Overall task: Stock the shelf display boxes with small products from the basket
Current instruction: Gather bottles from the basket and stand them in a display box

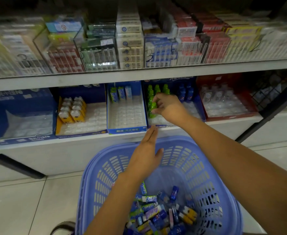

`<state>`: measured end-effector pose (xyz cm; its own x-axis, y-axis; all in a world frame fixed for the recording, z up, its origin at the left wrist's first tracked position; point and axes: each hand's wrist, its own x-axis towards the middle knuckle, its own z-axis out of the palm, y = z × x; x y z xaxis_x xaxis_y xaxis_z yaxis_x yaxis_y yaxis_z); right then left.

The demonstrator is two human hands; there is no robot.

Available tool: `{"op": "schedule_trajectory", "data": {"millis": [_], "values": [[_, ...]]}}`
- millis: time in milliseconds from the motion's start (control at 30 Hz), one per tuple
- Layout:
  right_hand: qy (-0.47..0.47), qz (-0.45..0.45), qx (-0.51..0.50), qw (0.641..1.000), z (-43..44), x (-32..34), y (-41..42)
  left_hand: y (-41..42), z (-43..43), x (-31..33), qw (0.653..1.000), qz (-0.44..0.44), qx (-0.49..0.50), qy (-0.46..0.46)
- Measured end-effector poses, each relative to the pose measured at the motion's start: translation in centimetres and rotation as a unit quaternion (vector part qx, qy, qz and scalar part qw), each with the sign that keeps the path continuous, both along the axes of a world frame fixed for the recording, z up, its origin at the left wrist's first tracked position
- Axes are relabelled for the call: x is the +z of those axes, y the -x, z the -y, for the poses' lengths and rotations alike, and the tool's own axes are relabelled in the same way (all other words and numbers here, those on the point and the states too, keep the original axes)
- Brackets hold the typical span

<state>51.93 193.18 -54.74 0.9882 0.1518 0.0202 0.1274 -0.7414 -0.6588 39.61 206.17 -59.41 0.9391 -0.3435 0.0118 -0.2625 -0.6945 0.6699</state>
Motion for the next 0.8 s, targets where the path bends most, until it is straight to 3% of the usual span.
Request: {"op": "schedule_trajectory", "data": {"millis": [200,433,567,667,733,800], "values": [[0.043,-0.010,0.015,0.999,-0.3,0.9,0.3,-0.2,-0.3,0.0,1.000,-0.006,-0.012,0.005],[0.201,-0.027,0.035,0.979,-1.5,2.9,0.3,0.1,-1.0,-0.5,1.000,0.002,-0.017,0.005],[0.171,0.042,0.013,0.984,-1.6,3.5,2.2,0.6,-1.5,-2.0,0.999,0.009,0.035,0.039],[0.118,0.080,-0.004,0.990,-1.3,2.7,5.1,1.1,-1.7,-4.1,0.997,-0.067,0.044,0.017],[0.106,0.013,0.027,0.994,-0.7,0.8,7.8,1.7,-2.1,-6.1,0.987,-0.143,0.013,-0.076],[0.165,-0.129,0.101,0.973,0.3,-2.8,10.6,2.4,-2.8,-8.2,0.958,-0.211,-0.049,-0.185]]}}
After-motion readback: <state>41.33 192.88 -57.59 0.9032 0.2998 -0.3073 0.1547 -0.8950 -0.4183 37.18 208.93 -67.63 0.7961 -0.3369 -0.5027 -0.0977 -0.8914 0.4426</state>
